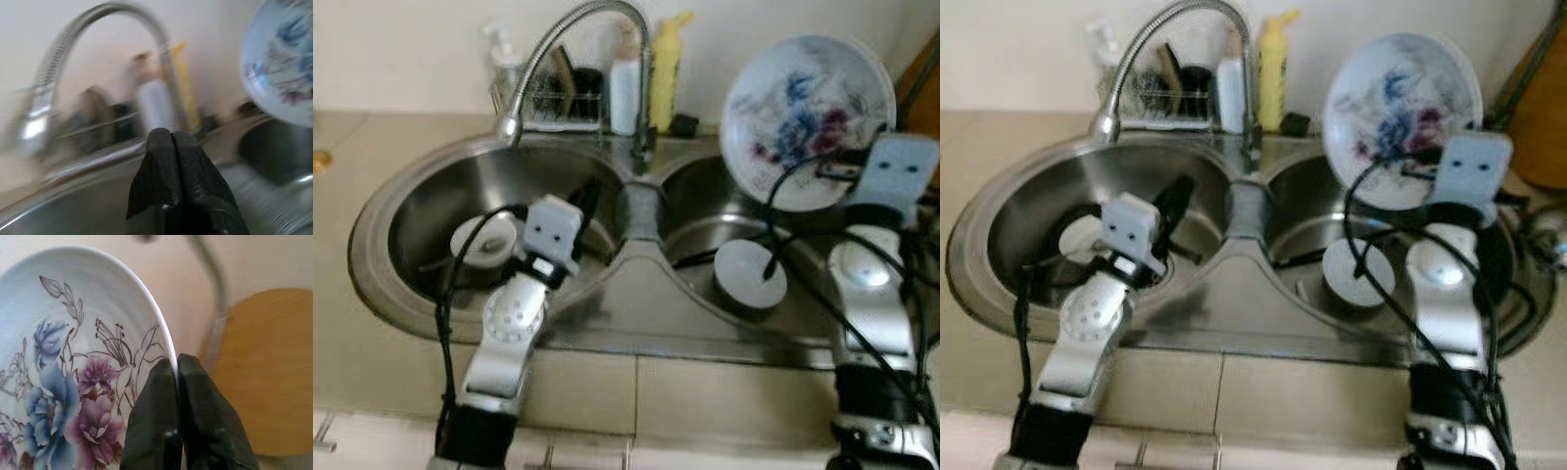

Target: Kitchen organization

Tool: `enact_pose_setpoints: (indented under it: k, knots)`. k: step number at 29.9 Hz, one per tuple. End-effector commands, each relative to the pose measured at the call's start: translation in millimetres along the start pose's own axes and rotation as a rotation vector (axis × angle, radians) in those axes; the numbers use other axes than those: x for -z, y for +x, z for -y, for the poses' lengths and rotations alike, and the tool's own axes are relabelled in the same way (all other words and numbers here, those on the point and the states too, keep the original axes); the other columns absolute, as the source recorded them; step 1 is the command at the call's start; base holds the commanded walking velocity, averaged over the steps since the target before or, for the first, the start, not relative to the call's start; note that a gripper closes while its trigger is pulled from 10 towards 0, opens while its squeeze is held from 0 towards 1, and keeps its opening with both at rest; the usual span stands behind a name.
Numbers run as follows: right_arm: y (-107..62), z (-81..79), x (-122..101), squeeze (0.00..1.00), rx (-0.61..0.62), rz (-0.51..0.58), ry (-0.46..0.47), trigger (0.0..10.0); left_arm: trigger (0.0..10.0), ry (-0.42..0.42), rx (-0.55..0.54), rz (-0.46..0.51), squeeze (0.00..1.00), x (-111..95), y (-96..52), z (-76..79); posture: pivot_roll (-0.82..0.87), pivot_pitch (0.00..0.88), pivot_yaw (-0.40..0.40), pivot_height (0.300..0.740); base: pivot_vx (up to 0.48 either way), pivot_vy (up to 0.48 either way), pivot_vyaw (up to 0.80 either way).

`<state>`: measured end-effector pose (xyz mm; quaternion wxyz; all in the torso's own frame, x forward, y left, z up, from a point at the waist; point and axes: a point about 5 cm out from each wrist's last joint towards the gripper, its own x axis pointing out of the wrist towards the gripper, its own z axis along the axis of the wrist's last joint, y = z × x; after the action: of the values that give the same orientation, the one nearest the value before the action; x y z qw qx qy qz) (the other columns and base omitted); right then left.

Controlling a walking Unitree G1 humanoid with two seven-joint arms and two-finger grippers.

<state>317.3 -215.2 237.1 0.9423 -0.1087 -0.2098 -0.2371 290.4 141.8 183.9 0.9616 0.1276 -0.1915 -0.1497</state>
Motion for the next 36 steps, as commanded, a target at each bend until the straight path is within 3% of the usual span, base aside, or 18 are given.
enact_pose_setpoints:
  k: [1,9,11,14,19,21,22,29,34,36]
  knots:
    - [4.4,14.2,8,0.0,0.056,-0.06,-0.01,10.0,10.0,-0.018,-0.024,-0.069,0.0,1,-9.9,-3.8,0.16,0.0,-0.034,0.74,0.0,0.0,0.0]
    - [6.7,27.6,52,0.0,0.08,-0.333,-0.006,10.0,10.0,-0.06,-0.03,-0.178,0.0,-1,-39.4,-3.2,0.19,0.0,-0.043,0.74,0.0,0.0,0.0]
    - [8.5,35.9,71,0.0,0.096,-0.43,-0.029,10.0,10.0,-0.027,0.018,-0.201,0.0,-4,-50.3,0.2,0.19,0.0,-0.046,0.74,0.0,0.0,0.0]
    - [0.9,32.6,95,0.0,0.032,-0.555,-0.055,10.0,10.0,-0.033,-0.026,-0.209,0.0,-1,-47.6,-2.8,0.19,0.0,-0.048,0.74,0.0,0.0,0.0]
    - [-7.6,24.1,108,0.0,-0.028,-0.633,-0.049,10.0,10.0,-0.044,-0.041,-0.205,0.0,-3,-44.0,0.5,0.18,0.0,-0.049,0.74,0.0,0.0,0.0]
    - [-8.3,24.4,111,0.78,-0.022,-0.642,-0.035,10.0,10.0,-0.048,-0.044,-0.204,0.0,-4,-43.4,1.2,0.18,0.0,-0.049,0.74,0.0,0.0,0.0]
    - [-8.8,24.7,112,1.0,-0.019,-0.648,-0.032,10.0,10.0,-0.048,-0.045,-0.203,0.0,-4,-43.1,1.3,0.18,0.0,-0.049,0.74,0.0,0.0,0.0]
    - [-10.6,21.7,110,1.0,-0.026,-0.628,0.012,10.0,10.0,-0.053,-0.053,-0.2,0.0,-5,-41.0,1.5,0.18,0.0,-0.047,0.74,0.0,0.0,0.0]
    - [-6.0,20.9,91,1.0,-0.014,-0.522,0.065,10.0,10.0,-0.063,-0.056,-0.198,0.0,-5,-38.8,1.7,0.18,0.0,-0.044,0.74,0.0,0.0,0.0]
    - [-2.4,21.6,70,1.0,0.001,-0.424,0.096,10.0,10.0,-0.074,-0.062,-0.198,0.0,-5,-37.3,1.8,0.18,0.0,-0.044,0.74,0.0,0.0,0.0]
